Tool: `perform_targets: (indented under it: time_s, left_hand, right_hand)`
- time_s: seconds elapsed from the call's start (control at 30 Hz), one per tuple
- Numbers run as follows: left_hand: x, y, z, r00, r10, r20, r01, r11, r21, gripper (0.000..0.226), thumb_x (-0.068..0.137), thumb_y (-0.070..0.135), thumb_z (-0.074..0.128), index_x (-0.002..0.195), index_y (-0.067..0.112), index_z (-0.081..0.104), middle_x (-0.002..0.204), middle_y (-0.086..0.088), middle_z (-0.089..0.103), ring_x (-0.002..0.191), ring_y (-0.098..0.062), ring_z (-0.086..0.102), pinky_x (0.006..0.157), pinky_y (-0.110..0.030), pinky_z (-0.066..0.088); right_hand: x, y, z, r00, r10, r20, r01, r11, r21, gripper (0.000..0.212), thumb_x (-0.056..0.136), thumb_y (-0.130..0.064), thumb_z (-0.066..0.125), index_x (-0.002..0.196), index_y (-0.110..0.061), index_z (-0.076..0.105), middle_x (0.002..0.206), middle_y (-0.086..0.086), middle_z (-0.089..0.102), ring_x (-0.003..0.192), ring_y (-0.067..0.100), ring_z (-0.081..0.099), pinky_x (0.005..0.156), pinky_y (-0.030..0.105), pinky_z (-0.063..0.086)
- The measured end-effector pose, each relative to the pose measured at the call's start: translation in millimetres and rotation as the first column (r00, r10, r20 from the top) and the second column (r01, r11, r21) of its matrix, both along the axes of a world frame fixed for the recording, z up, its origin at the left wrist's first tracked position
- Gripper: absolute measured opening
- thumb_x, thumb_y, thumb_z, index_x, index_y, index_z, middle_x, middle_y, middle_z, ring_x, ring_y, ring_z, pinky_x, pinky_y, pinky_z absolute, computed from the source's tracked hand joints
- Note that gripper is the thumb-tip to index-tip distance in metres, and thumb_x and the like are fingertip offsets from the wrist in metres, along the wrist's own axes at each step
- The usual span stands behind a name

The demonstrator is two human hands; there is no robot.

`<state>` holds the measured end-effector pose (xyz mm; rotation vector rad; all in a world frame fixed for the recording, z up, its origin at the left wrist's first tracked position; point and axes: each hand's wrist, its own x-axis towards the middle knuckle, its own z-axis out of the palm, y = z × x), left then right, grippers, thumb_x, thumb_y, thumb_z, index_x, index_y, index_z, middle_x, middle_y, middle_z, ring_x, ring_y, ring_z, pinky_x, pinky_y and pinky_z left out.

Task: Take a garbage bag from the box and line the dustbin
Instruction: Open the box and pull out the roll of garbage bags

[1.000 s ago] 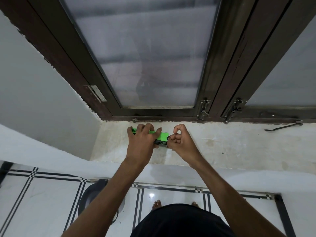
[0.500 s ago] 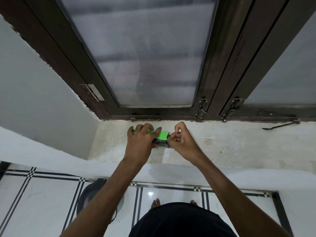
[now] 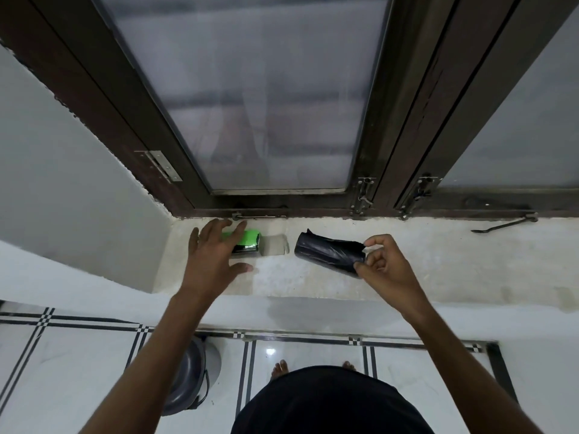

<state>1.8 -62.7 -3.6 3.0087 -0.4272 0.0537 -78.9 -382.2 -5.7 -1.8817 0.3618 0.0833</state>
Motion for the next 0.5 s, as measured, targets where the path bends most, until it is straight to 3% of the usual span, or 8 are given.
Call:
perform_targets:
  time_s: [0.07,0.13,0.23,0.3,0.37,0.5]
  left_hand:
    - [-10.7,-14.7,7.0,0.999,-0.007,0.039,0.01,0.997,-0.077,0.082,0.07,0.047,0.086,0.141,0.019,0.054,0.135,-0.015,0.057,0.128,-0.039,0.051,0.104,-0.056,0.043]
    - [-27.8,-32.4,12.0,0.995,-0.045,0.09,0.062,0.98,-0.189,0.054,0.083,0.039,0.077,0.13,0.017,0.063,0.123,-0.011,0.064,0.114,-0.032,0.058,0.094,-0.044,0.049]
    - [-52.6,-60.7,18.1,0.991,-0.12,-0.053,0.098,0.946,-0.308,0.02,0.094,0.034,0.063,0.111,0.026,0.072,0.101,0.006,0.07,0.085,-0.014,0.066,0.074,-0.031,0.054]
    - [-59.7,-75.0,12.5,0.966,-0.097,-0.24,-0.014,0.907,-0.421,0.018,0.097,0.034,0.058,0.107,0.03,0.073,0.094,0.015,0.072,0.076,-0.005,0.067,0.073,-0.028,0.054]
    - [-59.3,-85.2,6.3,0.902,-0.068,-0.426,-0.203,0.804,-0.559,0.018,0.098,0.03,0.057,0.103,0.03,0.074,0.092,0.017,0.073,0.08,-0.003,0.069,0.079,-0.029,0.055]
    - [-56.8,-107.9,11.6,0.708,-0.117,-0.697,-0.559,0.51,-0.654,0.022,0.102,0.027,0.052,0.092,0.029,0.072,0.1,-0.002,0.076,0.08,-0.008,0.07,0.094,-0.04,0.057]
  right_hand:
    - [4.2,2.2,3.6,0.996,0.037,0.086,-0.014,0.968,-0.251,0.039,0.083,-0.024,0.074,0.115,-0.03,0.052,0.091,-0.003,0.055,0.087,0.014,0.052,0.075,0.029,0.046]
    - [15.5,8.2,12.1,0.985,0.118,0.126,-0.05,0.893,-0.448,0.044,0.081,-0.036,0.074,0.121,-0.03,0.055,0.101,-0.007,0.054,0.1,0.014,0.047,0.082,0.031,0.045]
    - [38.2,16.5,14.7,0.947,0.321,-0.023,-0.26,0.72,-0.644,0.062,0.079,-0.053,0.07,0.133,-0.03,0.052,0.116,-0.005,0.057,0.111,0.02,0.047,0.091,0.036,0.043]
    - [48.6,18.5,9.0,0.906,0.388,-0.167,-0.396,0.643,-0.655,0.066,0.08,-0.056,0.068,0.136,-0.027,0.049,0.12,0.0,0.057,0.112,0.023,0.05,0.092,0.036,0.043]
    - [50.7,20.6,5.0,0.894,0.381,-0.237,-0.442,0.657,-0.611,0.062,0.078,-0.055,0.07,0.129,-0.024,0.054,0.112,0.002,0.057,0.105,0.022,0.052,0.087,0.034,0.045]
    - [36.8,27.1,2.9,0.945,0.259,-0.198,-0.326,0.739,-0.59,0.048,0.069,-0.054,0.072,0.103,-0.022,0.059,0.095,-0.002,0.056,0.087,0.021,0.059,0.073,0.034,0.052]
